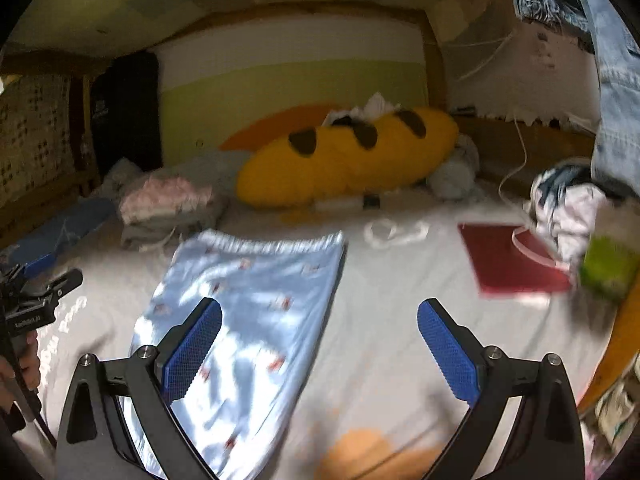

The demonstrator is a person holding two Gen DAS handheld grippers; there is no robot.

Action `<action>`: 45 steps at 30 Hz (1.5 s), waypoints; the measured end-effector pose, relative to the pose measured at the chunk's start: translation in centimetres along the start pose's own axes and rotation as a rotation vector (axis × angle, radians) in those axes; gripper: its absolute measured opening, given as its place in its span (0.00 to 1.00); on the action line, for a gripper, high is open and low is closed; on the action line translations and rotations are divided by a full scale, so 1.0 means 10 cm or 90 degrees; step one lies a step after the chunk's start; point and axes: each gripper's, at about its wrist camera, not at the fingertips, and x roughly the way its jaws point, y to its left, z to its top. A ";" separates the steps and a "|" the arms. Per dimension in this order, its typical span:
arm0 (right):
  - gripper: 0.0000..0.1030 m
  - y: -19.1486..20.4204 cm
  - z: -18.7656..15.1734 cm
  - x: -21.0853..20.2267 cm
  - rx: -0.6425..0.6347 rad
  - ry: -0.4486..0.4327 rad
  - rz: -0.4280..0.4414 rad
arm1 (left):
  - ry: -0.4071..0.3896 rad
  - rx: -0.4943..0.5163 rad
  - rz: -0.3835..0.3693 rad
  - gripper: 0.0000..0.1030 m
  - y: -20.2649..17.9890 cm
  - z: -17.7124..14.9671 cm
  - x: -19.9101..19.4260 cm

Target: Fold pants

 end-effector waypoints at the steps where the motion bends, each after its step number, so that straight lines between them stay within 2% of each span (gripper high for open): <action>1: 0.96 -0.09 0.10 0.06 0.011 0.003 0.015 | -0.005 0.002 -0.007 0.97 0.00 0.10 0.06; 5: 0.96 -0.39 0.35 0.41 0.046 0.034 0.040 | -0.019 -0.022 -0.018 0.97 0.02 0.41 0.36; 7: 0.96 -0.54 0.44 0.70 0.063 0.062 0.062 | -0.009 -0.037 -0.032 0.97 0.04 0.50 0.56; 11: 0.95 -0.75 0.48 1.25 0.124 0.126 0.116 | 0.046 -0.055 -0.061 0.97 0.08 0.59 1.09; 15: 0.82 -0.89 0.41 1.91 0.193 0.217 0.185 | 0.114 -0.109 -0.078 0.96 0.22 0.52 1.62; 17: 0.76 -0.91 0.36 2.22 0.202 0.255 0.194 | 0.147 -0.139 -0.095 0.87 0.30 0.47 1.86; 20: 0.75 -0.94 0.29 2.54 0.200 0.281 0.187 | 0.190 -0.176 -0.111 0.80 0.38 0.38 2.15; 22: 0.71 -0.96 0.24 2.75 0.203 0.300 0.195 | 0.199 -0.192 -0.126 0.79 0.40 0.35 2.24; 26: 0.70 -0.95 0.20 3.01 0.209 0.319 0.213 | 0.216 -0.178 -0.125 0.79 0.36 0.30 2.43; 28: 0.70 -0.93 0.19 3.12 0.204 0.324 0.217 | 0.240 -0.185 -0.135 0.79 0.37 0.26 2.58; 33: 0.67 -0.88 0.21 3.35 0.200 0.327 0.241 | 0.314 -0.234 -0.202 0.78 0.45 0.15 2.98; 35: 0.64 -0.88 0.22 3.44 0.209 0.328 0.253 | 0.341 -0.257 -0.231 0.67 0.47 0.09 3.11; 38: 0.59 -0.91 0.22 3.57 0.231 0.332 0.293 | 0.369 -0.312 -0.275 0.57 0.50 0.00 3.29; 42: 0.51 -0.90 0.19 3.68 0.252 0.353 0.365 | 0.371 -0.409 -0.336 0.56 0.58 -0.09 3.34; 44: 0.51 -0.84 0.19 3.69 0.233 0.361 0.399 | 0.375 -0.412 -0.365 0.56 0.54 -0.09 3.37; 45: 0.50 -0.79 0.19 3.71 0.219 0.365 0.405 | 0.380 -0.400 -0.362 0.56 0.51 -0.09 3.40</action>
